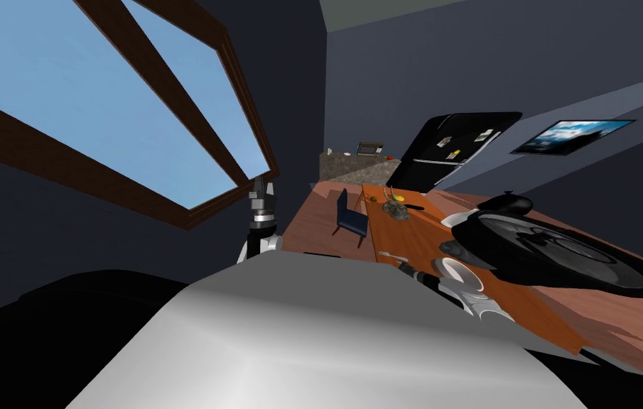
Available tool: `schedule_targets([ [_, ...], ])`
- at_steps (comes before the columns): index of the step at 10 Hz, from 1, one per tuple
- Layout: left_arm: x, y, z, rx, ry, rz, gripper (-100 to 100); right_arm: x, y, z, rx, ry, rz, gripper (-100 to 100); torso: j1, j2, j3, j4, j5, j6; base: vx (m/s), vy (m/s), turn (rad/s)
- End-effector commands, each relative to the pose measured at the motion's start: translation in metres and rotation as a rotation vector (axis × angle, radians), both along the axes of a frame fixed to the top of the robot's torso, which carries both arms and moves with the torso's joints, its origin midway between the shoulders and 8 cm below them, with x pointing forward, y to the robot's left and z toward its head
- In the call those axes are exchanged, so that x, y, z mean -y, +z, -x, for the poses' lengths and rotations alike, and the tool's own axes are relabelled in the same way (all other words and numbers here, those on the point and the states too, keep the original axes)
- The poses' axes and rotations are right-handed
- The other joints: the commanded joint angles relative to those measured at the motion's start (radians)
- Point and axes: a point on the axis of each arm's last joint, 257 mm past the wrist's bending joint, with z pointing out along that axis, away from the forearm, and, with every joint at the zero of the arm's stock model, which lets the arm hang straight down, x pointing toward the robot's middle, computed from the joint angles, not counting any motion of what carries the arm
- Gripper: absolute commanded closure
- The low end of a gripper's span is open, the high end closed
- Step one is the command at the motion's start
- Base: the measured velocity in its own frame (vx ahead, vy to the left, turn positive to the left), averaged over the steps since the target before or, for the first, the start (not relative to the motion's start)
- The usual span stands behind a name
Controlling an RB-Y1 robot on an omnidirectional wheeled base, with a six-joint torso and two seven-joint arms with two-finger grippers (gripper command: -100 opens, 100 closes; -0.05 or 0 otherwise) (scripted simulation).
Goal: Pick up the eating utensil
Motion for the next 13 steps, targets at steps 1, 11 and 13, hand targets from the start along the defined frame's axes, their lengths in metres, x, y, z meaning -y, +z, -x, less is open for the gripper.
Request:
schedule_targets([
  [1,0.000,0.000,0.000,0.000,0.000,0.000,0,0.012,-0.002,0.012,-0.032,0.032,0.038,-100,0.000,0.000,0.000,0.000,0.000,0.000,0.056,0.037,0.113],
  [11,0.000,0.000,0.000,0.000,0.000,0.000,0,0.069,0.000,0.061,-0.172,0.156,0.193,0,0.000,0.001,0.001,0.000,0.000,0.000,0.081,0.027,0.077],
  [13,0.000,0.000,0.000,0.000,0.000,0.000,0,0.058,-0.015,0.065,-0.172,0.144,0.191,-100,-0.003,0.004,0.002,0.001,-0.001,0.000,0.007,-0.044,0.060],
])
